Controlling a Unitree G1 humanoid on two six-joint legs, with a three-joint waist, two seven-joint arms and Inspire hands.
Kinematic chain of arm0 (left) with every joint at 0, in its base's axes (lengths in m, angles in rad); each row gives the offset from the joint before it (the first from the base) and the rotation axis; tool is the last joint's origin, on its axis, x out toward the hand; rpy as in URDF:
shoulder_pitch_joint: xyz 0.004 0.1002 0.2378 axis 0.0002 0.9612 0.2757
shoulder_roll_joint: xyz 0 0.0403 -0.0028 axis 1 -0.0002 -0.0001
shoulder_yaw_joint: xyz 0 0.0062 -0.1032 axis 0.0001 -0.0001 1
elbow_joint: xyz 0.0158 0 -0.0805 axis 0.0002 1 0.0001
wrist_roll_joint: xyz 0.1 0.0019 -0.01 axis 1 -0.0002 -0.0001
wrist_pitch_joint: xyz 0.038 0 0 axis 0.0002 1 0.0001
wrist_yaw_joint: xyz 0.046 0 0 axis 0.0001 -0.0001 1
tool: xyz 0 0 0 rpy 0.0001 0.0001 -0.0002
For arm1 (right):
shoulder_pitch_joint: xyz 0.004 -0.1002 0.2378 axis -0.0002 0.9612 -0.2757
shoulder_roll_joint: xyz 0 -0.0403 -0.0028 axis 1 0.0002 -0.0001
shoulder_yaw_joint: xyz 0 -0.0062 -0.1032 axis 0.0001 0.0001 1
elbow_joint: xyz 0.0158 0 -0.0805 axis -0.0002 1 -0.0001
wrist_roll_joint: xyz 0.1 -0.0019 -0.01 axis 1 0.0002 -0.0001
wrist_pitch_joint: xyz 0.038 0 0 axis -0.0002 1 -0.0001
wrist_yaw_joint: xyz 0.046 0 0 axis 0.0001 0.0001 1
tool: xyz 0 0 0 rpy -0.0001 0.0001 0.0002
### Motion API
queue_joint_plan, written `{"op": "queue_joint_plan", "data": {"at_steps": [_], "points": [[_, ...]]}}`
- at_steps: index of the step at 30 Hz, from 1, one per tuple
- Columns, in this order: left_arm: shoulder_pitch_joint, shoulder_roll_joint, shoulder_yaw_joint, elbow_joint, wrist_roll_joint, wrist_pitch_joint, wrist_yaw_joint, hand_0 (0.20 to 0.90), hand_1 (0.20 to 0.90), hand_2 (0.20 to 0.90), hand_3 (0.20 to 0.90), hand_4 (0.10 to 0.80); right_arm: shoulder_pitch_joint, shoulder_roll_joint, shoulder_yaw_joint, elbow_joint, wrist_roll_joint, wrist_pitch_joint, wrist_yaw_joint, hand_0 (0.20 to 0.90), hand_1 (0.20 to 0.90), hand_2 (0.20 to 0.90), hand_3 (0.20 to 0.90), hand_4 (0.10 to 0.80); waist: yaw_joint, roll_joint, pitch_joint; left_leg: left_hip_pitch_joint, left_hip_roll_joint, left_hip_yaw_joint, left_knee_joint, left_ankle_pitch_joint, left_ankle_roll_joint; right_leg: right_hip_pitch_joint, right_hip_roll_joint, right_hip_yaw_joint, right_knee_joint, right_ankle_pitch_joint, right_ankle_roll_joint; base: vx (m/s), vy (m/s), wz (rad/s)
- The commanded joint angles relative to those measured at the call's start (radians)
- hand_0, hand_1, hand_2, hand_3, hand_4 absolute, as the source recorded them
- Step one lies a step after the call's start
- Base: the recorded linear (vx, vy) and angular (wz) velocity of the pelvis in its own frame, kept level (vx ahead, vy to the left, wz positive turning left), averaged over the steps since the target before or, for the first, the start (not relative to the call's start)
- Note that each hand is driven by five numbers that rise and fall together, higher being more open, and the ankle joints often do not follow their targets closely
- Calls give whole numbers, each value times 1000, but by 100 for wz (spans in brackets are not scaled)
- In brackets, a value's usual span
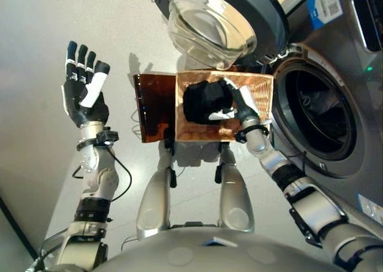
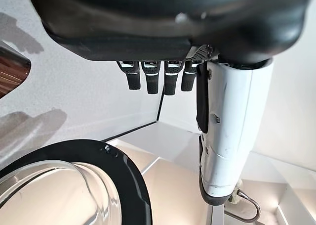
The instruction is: Pick up the clothes and place them into the washing machine
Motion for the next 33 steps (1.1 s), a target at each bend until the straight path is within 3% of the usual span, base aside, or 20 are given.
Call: {"op": "queue_joint_plan", "data": {"at_steps": [1, 6, 17, 33], "points": [[12, 76, 49, -74, 43, -78, 2, 900, 900, 900, 900, 800, -69, 37, 49, 26, -101, -1, -53, 900, 900, 900, 900, 800, 33, -33, -73, 11, 17, -7, -8, -67, -96, -38, -18, -2, -16, -26, 32, -55, 21, 7], [26, 77, 64, -95, 44, -66, -1, 900, 900, 900, 900, 800, -112, 57, 95, 99, -222, 55, -59, 900, 900, 900, 900, 800, 38, -29, -62, -21, 15, -11, -8, -59, -94, -70, -20, 1, -17, -17, 32, -48, 15, 4], [35, 97, 68, -167, 44, -62, -10, 900, 900, 900, 900, 800, -188, 55, 53, 222, -201, 84, -104, 900, 900, 900, 900, 800, 57, -17, -27, -86, -2, -20, -8, -46, -94, -126, -37, -2, -18, 6, 39, -44, 16, 2], [45, 111, 91, -191, 52, -77, 23, 900, 900, 900, 900, 800, -217, 29, 13, 197, -206, 99, -170, 900, 900, 900, 900, 800, 67, -27, 11, -143, 2, -30, -8, -42, -94, -169, -39, -15, -18, 12, 44, -6, 0, 1]]}}
